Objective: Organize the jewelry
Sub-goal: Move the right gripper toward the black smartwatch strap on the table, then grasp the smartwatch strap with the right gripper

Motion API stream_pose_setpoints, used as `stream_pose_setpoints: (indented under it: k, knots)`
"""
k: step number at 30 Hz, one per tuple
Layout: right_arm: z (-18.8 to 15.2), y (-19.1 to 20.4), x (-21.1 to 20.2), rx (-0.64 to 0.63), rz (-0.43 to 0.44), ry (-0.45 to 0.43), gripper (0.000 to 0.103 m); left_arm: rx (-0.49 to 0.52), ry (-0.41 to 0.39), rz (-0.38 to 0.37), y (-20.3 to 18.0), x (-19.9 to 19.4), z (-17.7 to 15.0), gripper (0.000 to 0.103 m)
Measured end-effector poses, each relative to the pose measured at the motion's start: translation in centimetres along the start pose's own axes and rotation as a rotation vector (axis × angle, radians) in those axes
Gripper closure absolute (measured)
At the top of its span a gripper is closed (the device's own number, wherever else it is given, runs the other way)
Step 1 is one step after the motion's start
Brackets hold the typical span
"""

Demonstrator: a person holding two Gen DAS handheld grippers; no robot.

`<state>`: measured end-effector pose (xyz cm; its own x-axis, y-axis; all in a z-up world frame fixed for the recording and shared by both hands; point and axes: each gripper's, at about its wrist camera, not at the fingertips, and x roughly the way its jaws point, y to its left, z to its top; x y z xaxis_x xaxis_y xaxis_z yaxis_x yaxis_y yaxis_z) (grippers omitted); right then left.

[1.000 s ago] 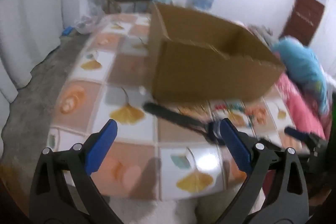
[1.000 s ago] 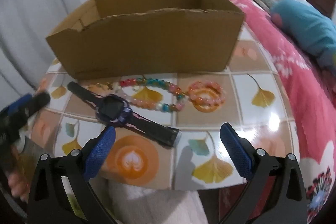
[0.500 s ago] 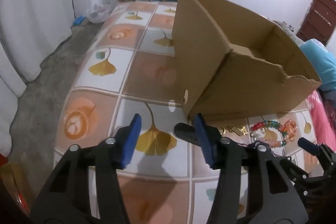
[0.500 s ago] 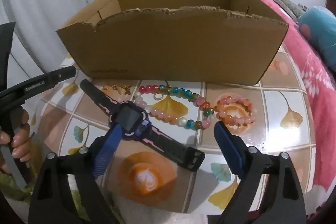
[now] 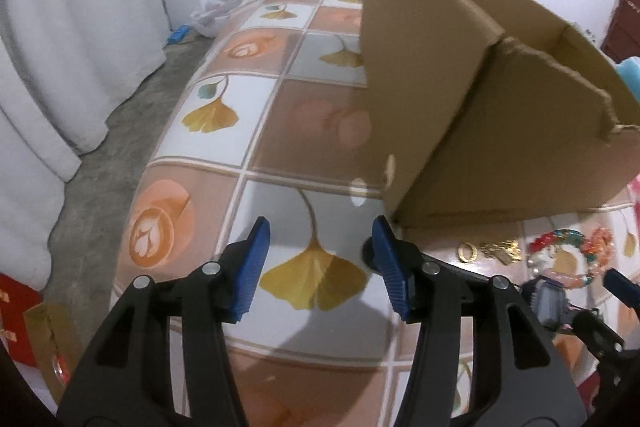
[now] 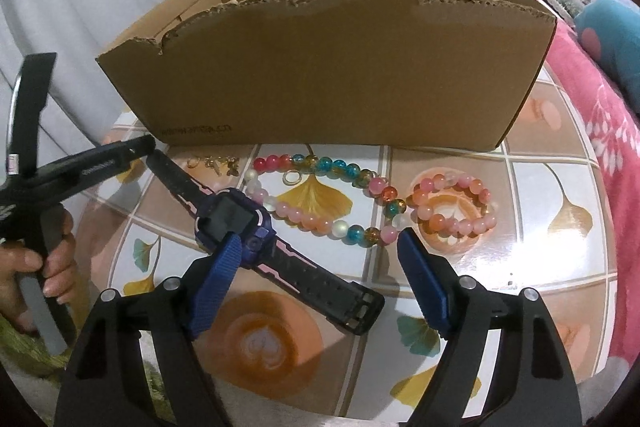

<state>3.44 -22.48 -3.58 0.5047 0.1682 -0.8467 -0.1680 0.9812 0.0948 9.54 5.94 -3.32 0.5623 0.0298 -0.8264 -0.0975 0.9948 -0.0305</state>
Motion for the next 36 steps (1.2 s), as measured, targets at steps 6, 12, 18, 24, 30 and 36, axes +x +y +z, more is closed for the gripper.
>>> stream_pose_setpoints:
  k: [6, 12, 18, 24, 30, 36]
  knots:
    - [-0.5, -0.8, -0.4, 0.022, 0.020, 0.023, 0.025, 0.048, -0.020, 0.064, -0.6, 0.5, 0.4, 0.044]
    - [-0.7, -1.4, -0.1, 0.016, 0.021, 0.046, 0.025, 0.097, 0.015, 0.107, -1.0, -0.1, -0.1, 0.044]
    - [-1.4, -3.0, -0.3, 0.018, 0.034, 0.060, 0.027, 0.122, 0.056, 0.121, -0.9, -1.1, -1.4, 0.043]
    - [-0.9, -3.8, -2.1, 0.009, 0.094, 0.041, 0.033, 0.089, 0.065, 0.076, 0.2, -2.0, -2.9, 0.044]
    - [1.9, -0.7, -3.2, -0.070, 0.286, 0.006, 0.048, 0.036, 0.029, 0.045, 1.4, -2.9, -3.9, 0.044]
    - [2.7, 3.7, 0.2, -0.228, 0.360, 0.066, 0.056, 0.037, 0.019, -0.002, 2.0, -3.2, -4.3, 0.040]
